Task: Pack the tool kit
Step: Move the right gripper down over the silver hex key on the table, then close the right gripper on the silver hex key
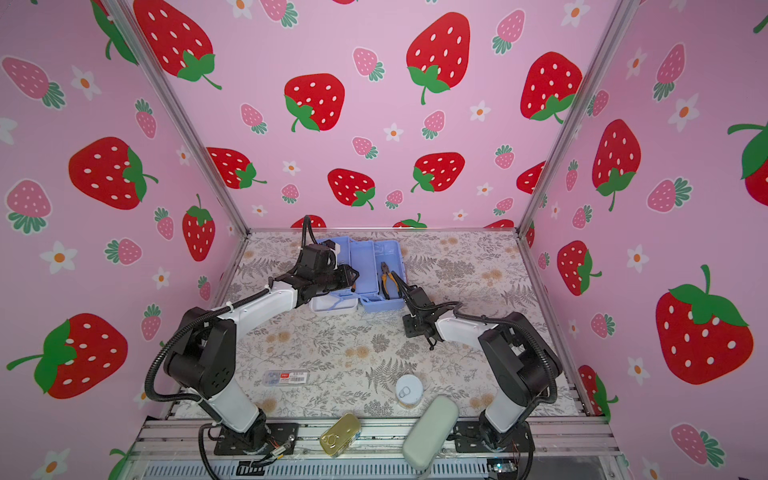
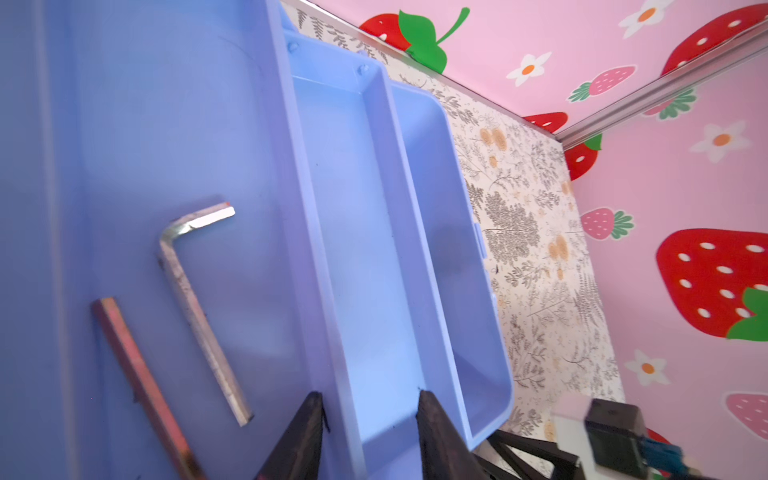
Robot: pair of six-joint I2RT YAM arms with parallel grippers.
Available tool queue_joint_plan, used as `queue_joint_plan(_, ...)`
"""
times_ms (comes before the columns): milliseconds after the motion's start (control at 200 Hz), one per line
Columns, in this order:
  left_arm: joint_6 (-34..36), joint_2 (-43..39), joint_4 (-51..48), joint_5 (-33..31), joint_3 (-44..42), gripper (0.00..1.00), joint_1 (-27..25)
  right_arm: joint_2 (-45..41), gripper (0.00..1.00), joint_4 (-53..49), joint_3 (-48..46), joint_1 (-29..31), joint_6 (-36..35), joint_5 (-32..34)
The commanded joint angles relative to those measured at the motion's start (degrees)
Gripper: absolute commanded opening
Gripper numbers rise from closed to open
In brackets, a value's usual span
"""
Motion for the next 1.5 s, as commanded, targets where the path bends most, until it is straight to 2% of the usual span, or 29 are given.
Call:
queue_joint_plan(0,-3.8,1.4,7.5,7.3,-0.4,0.41,-0.8,1.8,0.31,-2.8,0.3,0.2,0.8,-0.2)
queue_joint_plan(215,-4.9,2.1,8.5,9.1,0.1,0.41,-0.8,2.2,0.26,-2.5,0.7,0.1,1.2,0.3)
queue_joint_plan(320,-4.5,1.6,7.6,8.9,-0.2,0.41,-0.8,1.2,0.17,-0.8,-0.3,0.1,2.3,-0.7)
queue_joint_plan(415,-4.0,0.2,6.9,8.4,-0.8,0.41,-0.9,-0.4,0.05,-0.2,-1.1,0.1,3.1,-1.4)
queue_joint_plan(500,-3.4,-2.0,6.2,7.5,-1.7,0.41,-0.9,-2.5,0.00,-0.2,-1.4,0.1,3.4,-1.4)
queue_joint_plan(750,-3.2,-8.8,5.9,4.9,-5.0,0.41,-0.8,-8.3,0.00,-0.4,-2.2,-0.6,3.7,0.4)
queue_joint_plan(770,-3.2,-9.1,5.8,4.8,-5.1,0.41,-0.9,-8.4,0.03,-0.6,-2.2,-0.8,3.6,0.5)
queue_joint_plan(865,-3.4,-10.2,5.6,4.2,-5.5,0.41,-0.9,-8.6,0.30,-1.4,-2.6,-1.3,2.8,1.0)
queue_joint_plan(895,-3.4,-10.4,5.7,4.0,-5.7,0.41,-0.9,-8.4,0.36,-1.6,-2.8,-1.5,2.6,1.0)
queue_joint_plan(1030,-3.9,-11.0,5.8,3.4,-6.1,0.41,-1.0,-6.7,0.44,-1.4,-3.3,-2.2,1.4,1.0)
queue_joint_plan(1140,-4.0,-10.7,5.4,3.1,-5.6,0.41,-0.9,-4.9,0.44,-0.8,-3.5,-2.5,0.7,0.9)
queue_joint_plan(1245,-4.2,-9.9,5.1,3.2,-4.6,0.41,-1.0,-3.5,0.34,0.7,-4.1,-2.6,0.6,-1.0)
queue_joint_plan(1380,-4.5,-9.1,5.1,3.9,-3.7,0.41,-1.6,-3.1,0.07,2.7,-5.6,-2.6,1.7,-2.8)
queue_joint_plan(1496,-3.2,-9.3,3.2,3.5,-2.5,0.41,-2.0,-4.1,0.00,3.1,-5.7,-2.6,1.7,-3.7)
